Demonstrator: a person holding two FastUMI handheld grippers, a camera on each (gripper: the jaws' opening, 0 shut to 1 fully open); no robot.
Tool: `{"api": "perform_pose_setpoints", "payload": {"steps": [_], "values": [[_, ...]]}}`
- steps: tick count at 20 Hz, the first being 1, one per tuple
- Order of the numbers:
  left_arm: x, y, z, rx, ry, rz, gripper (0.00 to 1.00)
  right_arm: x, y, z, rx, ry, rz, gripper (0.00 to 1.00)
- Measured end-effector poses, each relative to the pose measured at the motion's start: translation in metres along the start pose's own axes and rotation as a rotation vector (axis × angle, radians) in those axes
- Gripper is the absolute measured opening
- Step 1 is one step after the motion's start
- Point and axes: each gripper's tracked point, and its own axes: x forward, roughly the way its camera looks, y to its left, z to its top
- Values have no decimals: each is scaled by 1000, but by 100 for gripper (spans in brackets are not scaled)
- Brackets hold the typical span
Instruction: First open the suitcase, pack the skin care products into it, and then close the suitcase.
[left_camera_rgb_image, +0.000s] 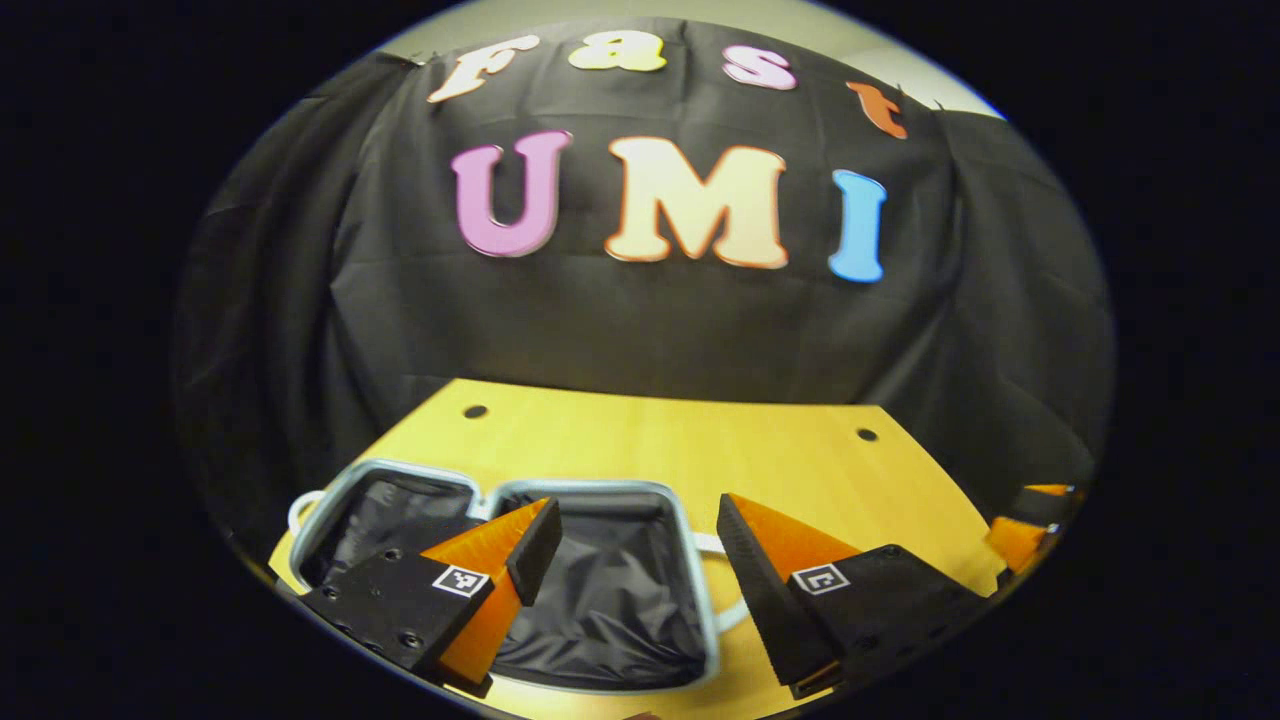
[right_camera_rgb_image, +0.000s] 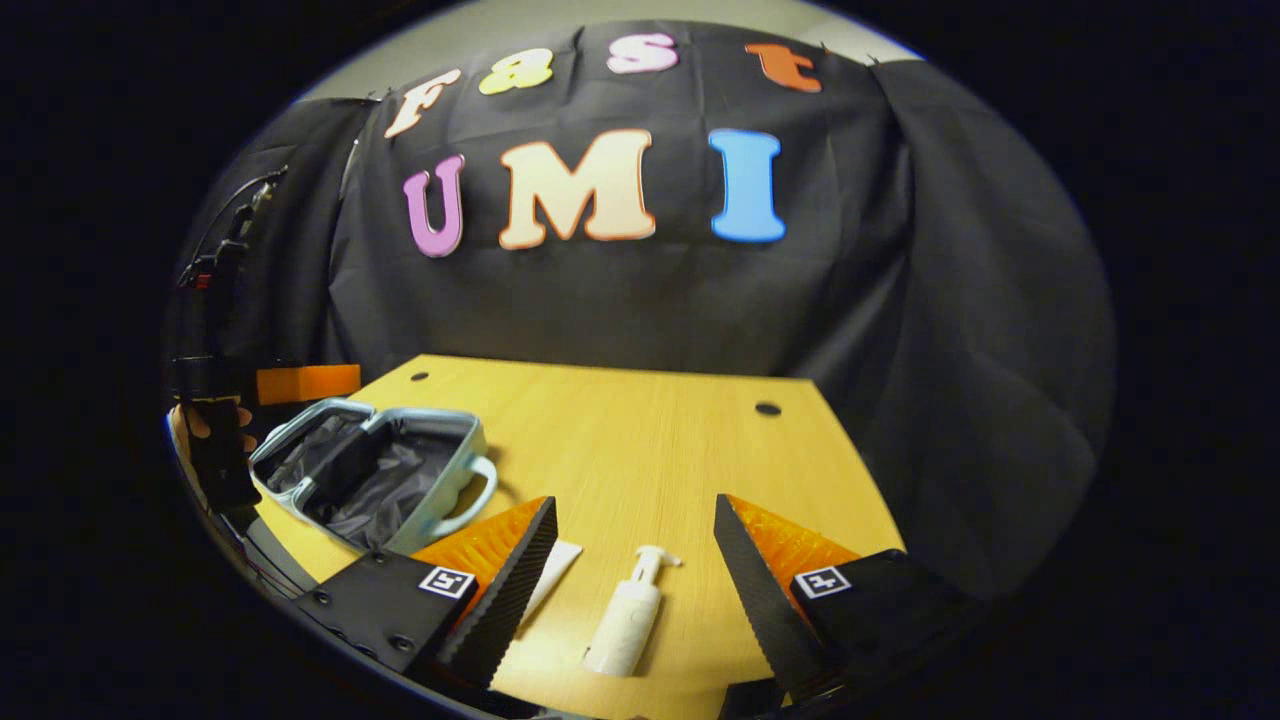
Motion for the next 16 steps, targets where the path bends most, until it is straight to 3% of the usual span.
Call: {"api": "perform_pose_setpoints", "payload": {"steps": [3,8,12,16], "values": [[6,-60,-47,27,120,-87,94,17,-9,-47,67,148,15,100],[18,-130,-129,35,311,-173,94,33,-18,-89,50,238,20,100],[27,-145,-182,5,470,-176,95,32,-23,-96,33,253,21,100],[43,-150,-218,34,540,-178,95,29,-26,-100,14,259,18,99]]}}
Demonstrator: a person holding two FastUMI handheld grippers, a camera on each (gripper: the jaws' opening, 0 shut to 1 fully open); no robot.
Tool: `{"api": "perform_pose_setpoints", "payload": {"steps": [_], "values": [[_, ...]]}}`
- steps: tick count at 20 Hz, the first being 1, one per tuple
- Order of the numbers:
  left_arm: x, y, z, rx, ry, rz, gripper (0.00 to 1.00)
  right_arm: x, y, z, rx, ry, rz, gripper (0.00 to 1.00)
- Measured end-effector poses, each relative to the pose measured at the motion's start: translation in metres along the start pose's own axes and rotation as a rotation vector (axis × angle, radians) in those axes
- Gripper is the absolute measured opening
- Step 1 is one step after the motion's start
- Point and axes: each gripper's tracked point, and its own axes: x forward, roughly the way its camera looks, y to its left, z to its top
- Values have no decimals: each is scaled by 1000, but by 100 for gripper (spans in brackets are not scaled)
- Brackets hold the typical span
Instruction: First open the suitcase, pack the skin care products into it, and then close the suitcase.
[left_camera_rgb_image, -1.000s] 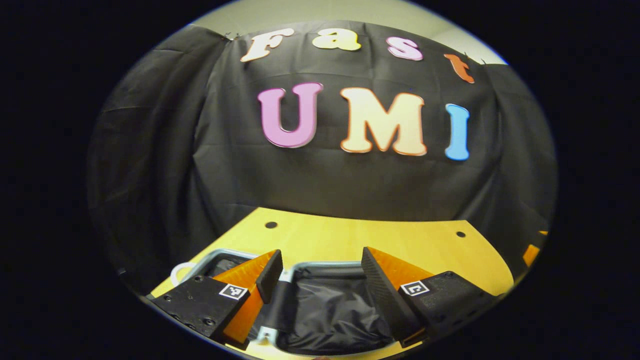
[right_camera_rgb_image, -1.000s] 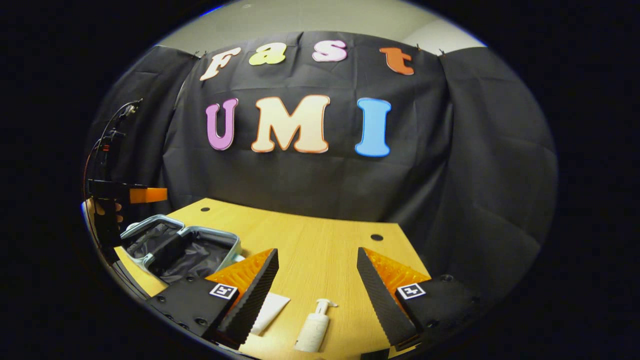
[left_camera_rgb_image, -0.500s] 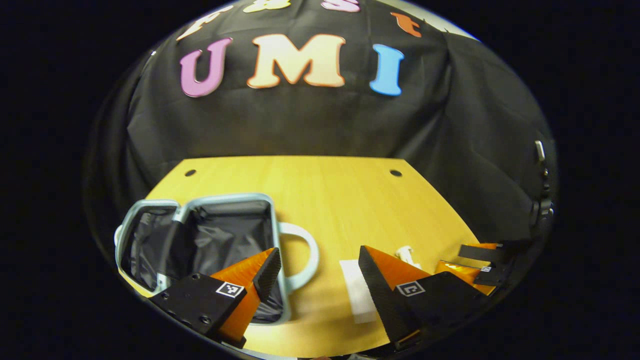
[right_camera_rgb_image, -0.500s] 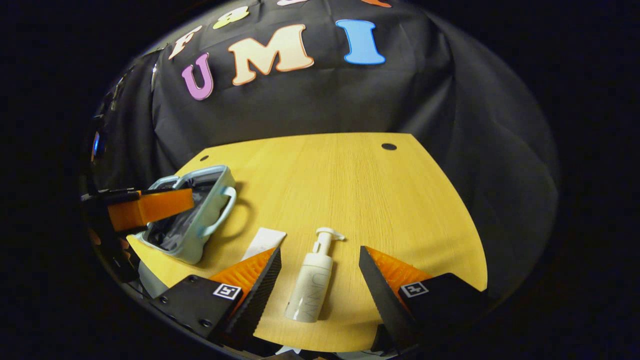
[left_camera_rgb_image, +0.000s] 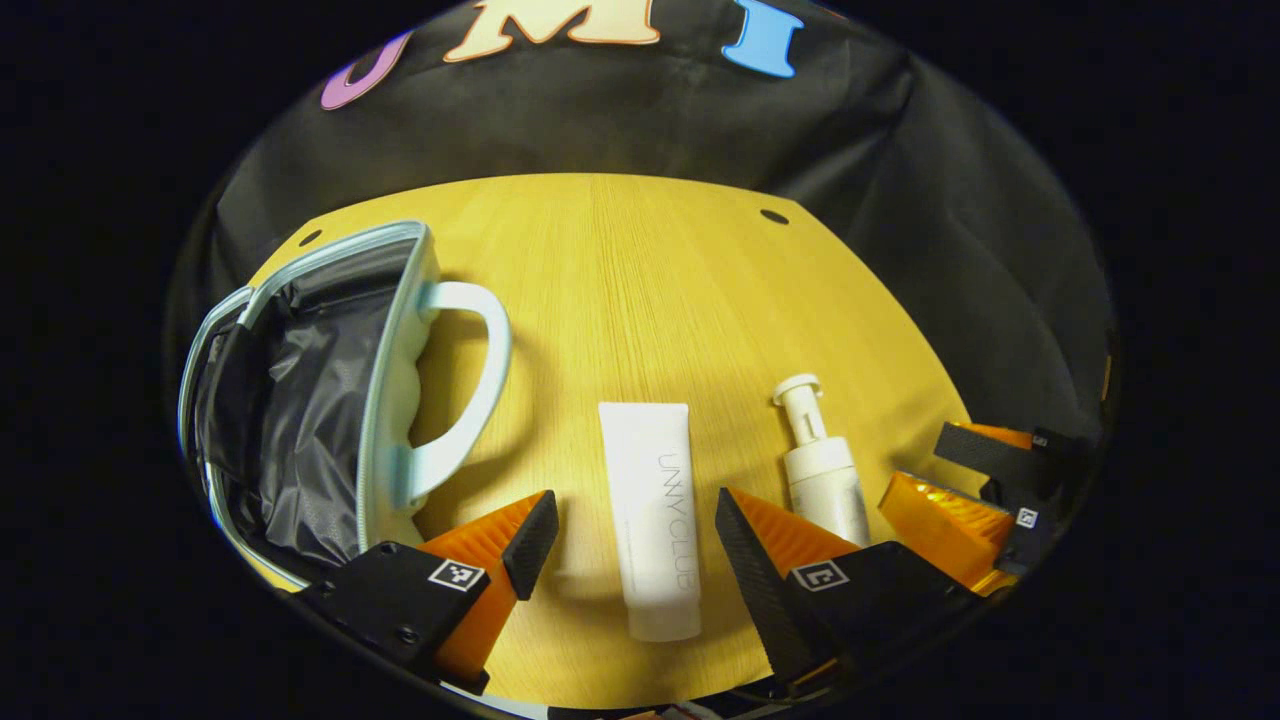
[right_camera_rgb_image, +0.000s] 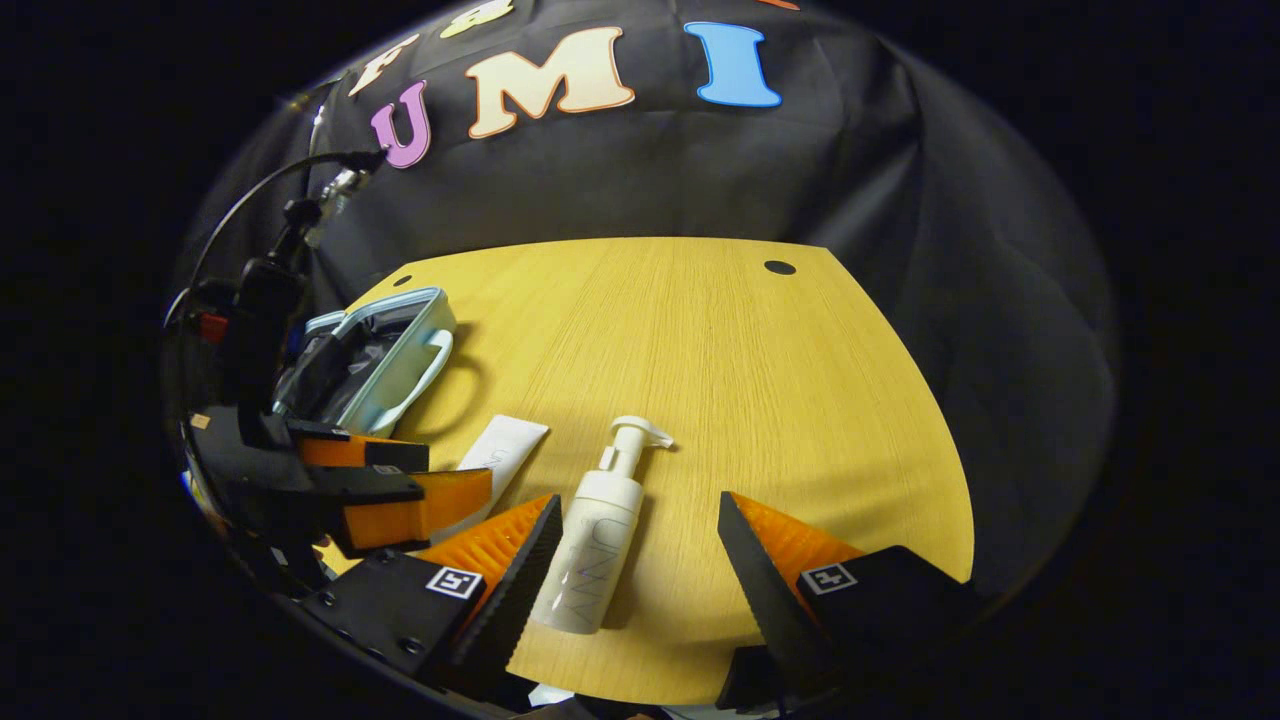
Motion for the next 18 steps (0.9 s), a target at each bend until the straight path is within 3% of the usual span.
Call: {"api": "perform_pose_setpoints", "payload": {"steps": [1,3,4,5,8,13,14,16,18], "values": [[7,1,-10,2,35,14,95,0,0,-2,-1,5,1,99],[12,4,0,85,-6,35,94,2,4,-5,-10,22,7,99],[11,3,-4,118,20,44,84,4,7,-9,-17,32,9,99],[13,4,-7,160,16,51,82,7,10,-13,-25,47,12,99],[14,0,-5,127,15,40,53,20,19,-33,-31,118,22,99],[13,3,-3,37,36,-4,33,38,34,-58,-14,228,48,97],[12,2,-3,9,27,-23,24,39,35,-64,1,268,45,86],[11,3,0,-44,-16,-55,18,40,35,-65,-7,281,47,65],[7,2,1,-60,-21,-80,8,37,35,-65,-54,293,53,58]]}}
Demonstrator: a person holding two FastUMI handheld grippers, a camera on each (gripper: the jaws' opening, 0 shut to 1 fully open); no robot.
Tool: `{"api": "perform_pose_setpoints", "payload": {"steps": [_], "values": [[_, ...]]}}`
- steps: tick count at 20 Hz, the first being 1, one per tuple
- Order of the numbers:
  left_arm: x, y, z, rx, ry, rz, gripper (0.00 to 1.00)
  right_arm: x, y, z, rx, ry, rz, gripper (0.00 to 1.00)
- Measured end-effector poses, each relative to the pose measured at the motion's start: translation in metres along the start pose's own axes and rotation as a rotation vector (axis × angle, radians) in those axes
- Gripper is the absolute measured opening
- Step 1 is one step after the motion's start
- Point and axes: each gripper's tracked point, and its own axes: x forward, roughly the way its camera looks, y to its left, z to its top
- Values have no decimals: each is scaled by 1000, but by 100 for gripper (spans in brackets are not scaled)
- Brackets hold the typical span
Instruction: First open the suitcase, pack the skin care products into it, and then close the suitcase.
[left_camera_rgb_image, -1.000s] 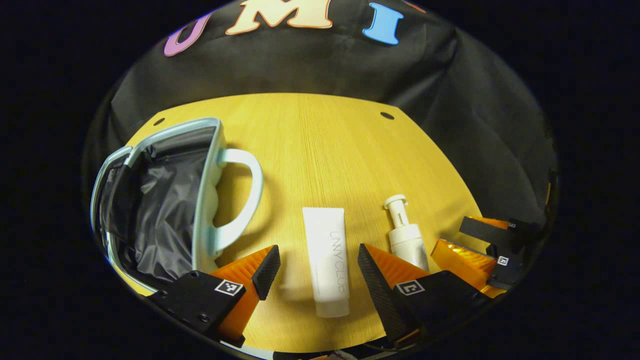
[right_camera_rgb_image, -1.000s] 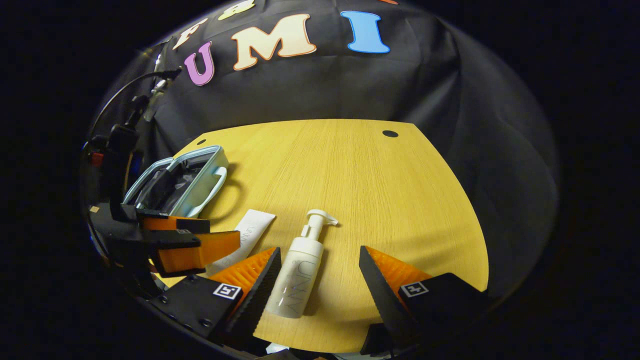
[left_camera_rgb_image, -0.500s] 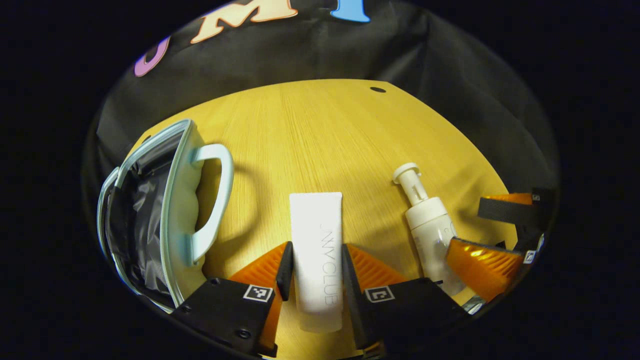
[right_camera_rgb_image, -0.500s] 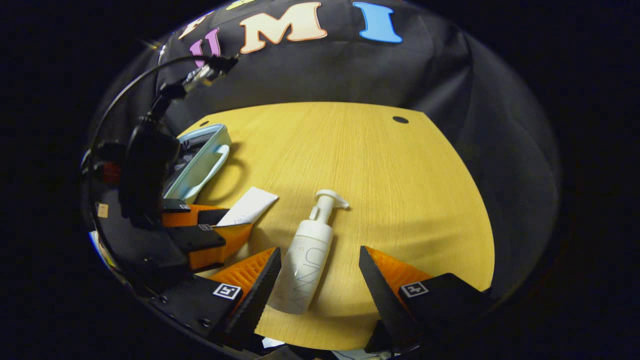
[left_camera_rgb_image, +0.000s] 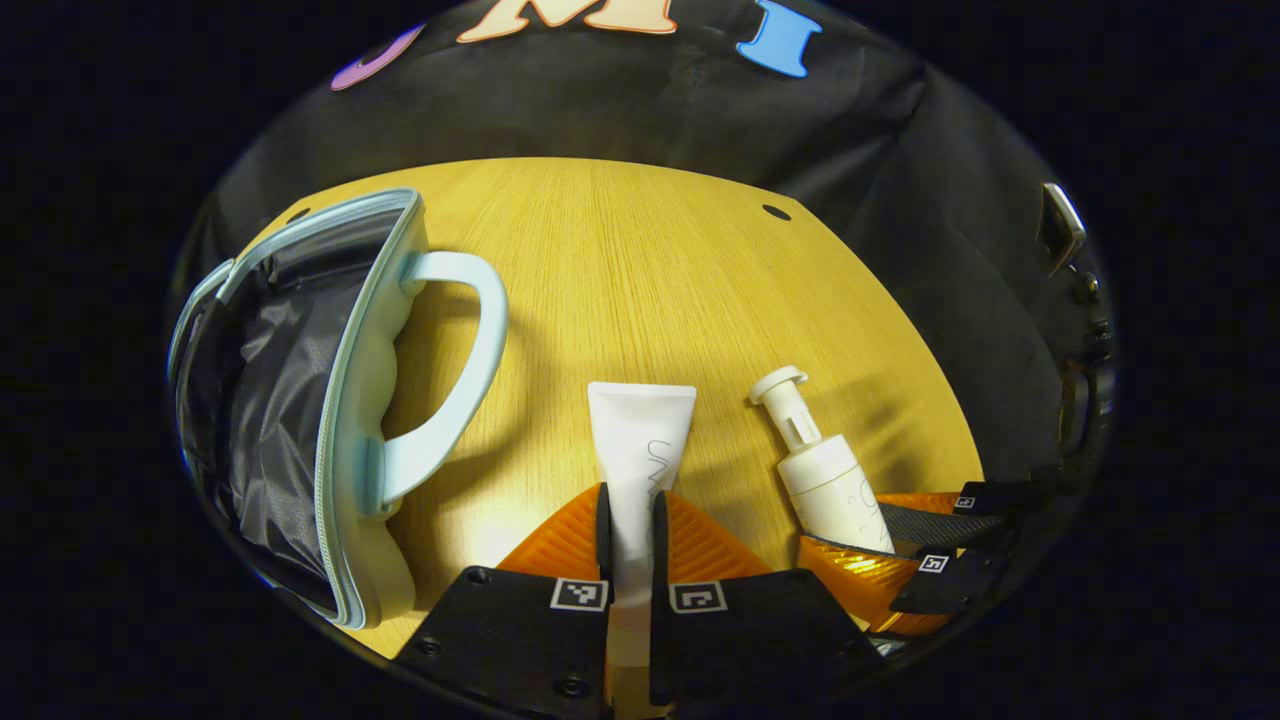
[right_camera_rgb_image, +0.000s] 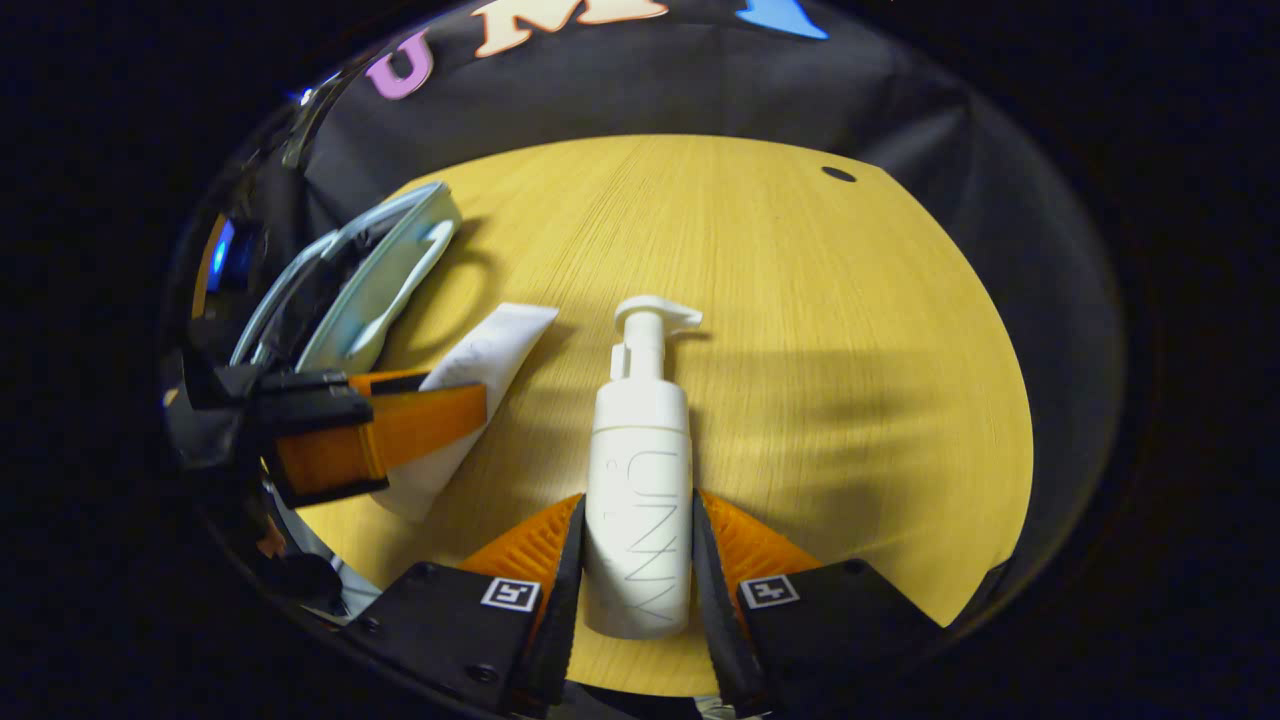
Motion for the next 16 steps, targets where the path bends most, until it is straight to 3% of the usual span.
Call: {"api": "perform_pose_setpoints", "payload": {"steps": [3,9,13,16], "values": [[-1,-3,3,29,-10,-27,3,2,2,2,0,-11,-2,53],[-8,-14,6,73,3,-52,2,2,3,2,16,-25,0,53],[-35,-18,37,77,-63,-64,2,3,3,1,9,-31,1,53],[-61,4,70,53,-125,-33,2,3,3,1,3,-33,2,53]]}}
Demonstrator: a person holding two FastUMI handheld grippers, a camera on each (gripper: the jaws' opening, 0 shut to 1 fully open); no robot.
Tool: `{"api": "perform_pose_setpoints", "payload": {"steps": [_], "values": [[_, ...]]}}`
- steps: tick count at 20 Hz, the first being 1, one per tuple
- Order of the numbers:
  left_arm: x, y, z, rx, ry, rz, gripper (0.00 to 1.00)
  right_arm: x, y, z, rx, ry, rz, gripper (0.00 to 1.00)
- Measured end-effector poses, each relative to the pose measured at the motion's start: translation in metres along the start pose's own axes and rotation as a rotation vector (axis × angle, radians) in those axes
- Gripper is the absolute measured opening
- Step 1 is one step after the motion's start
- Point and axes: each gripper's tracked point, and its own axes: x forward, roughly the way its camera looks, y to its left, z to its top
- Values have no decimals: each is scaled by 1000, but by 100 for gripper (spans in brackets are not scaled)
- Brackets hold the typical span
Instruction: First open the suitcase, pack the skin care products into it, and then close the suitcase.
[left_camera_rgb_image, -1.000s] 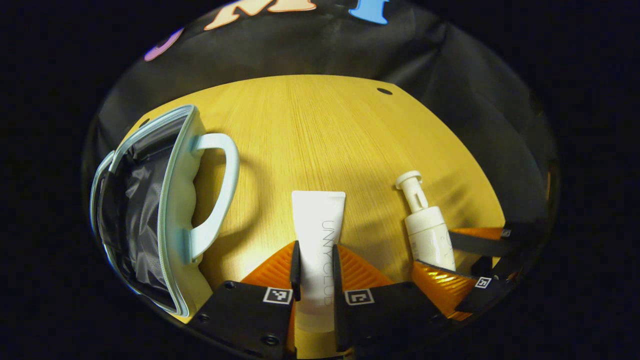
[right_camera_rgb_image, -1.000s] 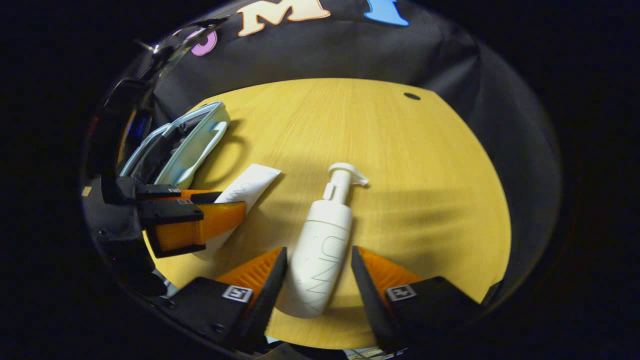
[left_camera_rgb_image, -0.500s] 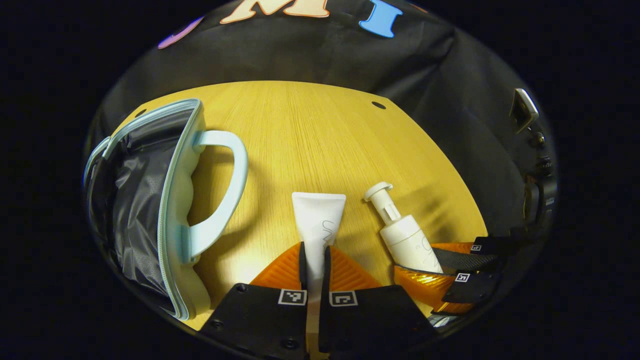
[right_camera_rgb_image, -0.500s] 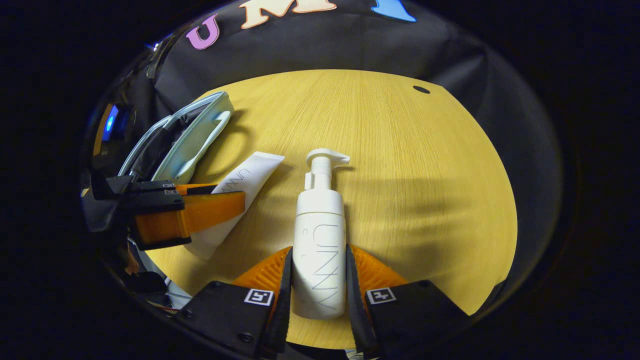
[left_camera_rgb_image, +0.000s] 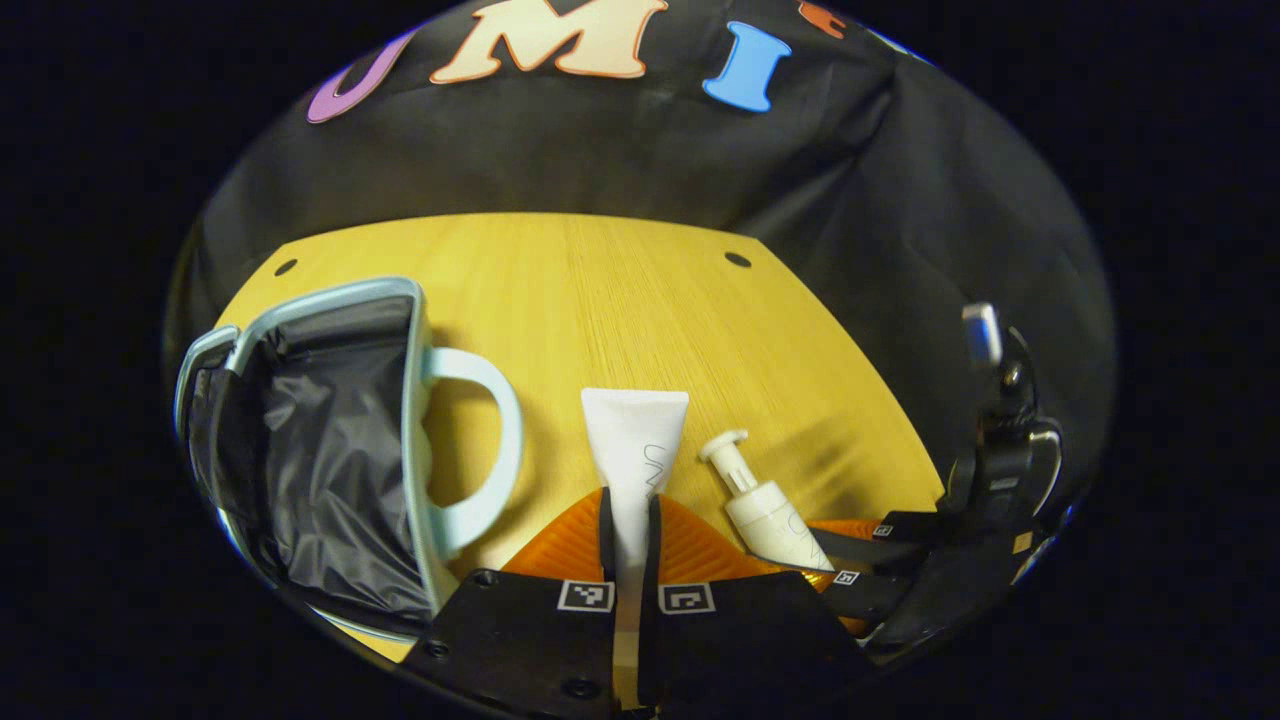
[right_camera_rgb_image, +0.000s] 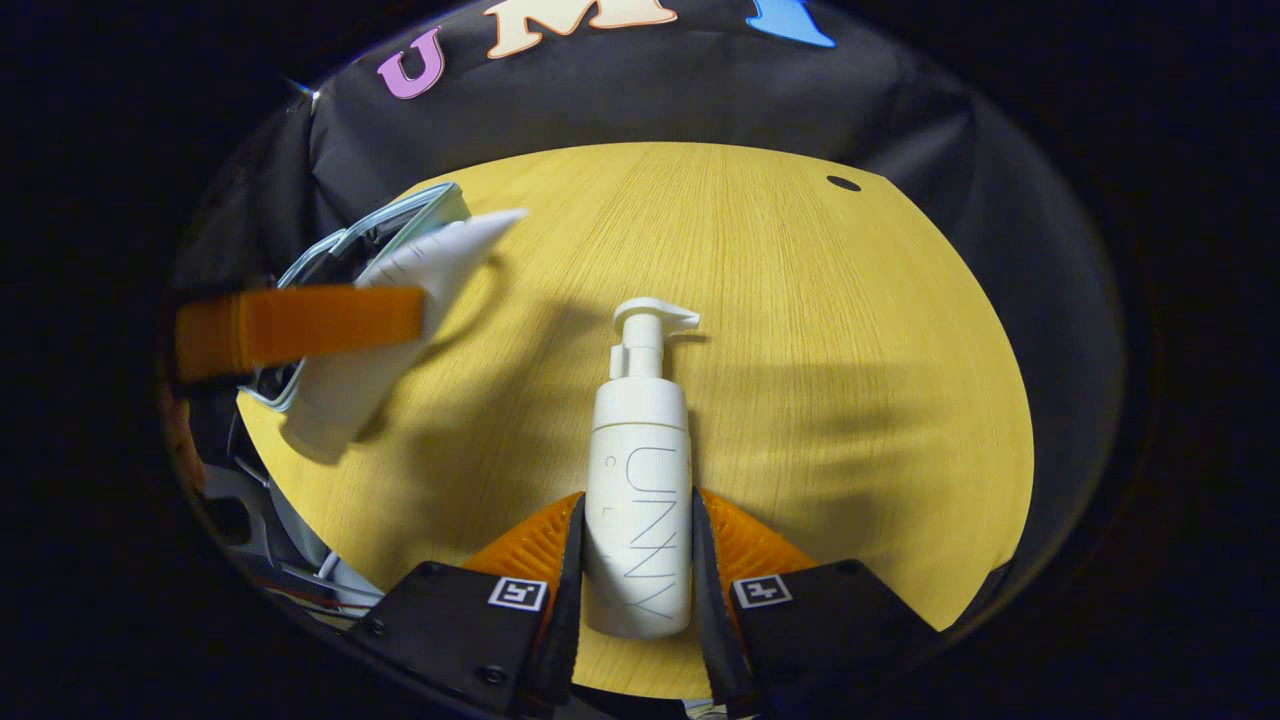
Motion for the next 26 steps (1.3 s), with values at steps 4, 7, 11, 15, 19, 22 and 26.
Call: {"api": "perform_pose_setpoints", "payload": {"steps": [4,7,11,15,19,22,26], "values": [[-30,62,34,-22,-59,96,2,0,0,0,0,1,1,53],[-41,119,35,-53,-72,183,2,0,0,1,-3,2,-1,53],[-50,199,12,-129,-38,299,2,0,1,0,19,2,-12,53],[-45,249,-25,-191,37,363,2,-6,8,3,68,-17,4,53],[-34,267,-52,-243,72,369,2,-26,49,43,188,-76,67,53],[-30,269,-54,-260,53,352,2,-36,93,88,205,-136,139,52],[-30,269,-56,-278,47,316,3,-34,178,132,180,-172,254,52]]}}
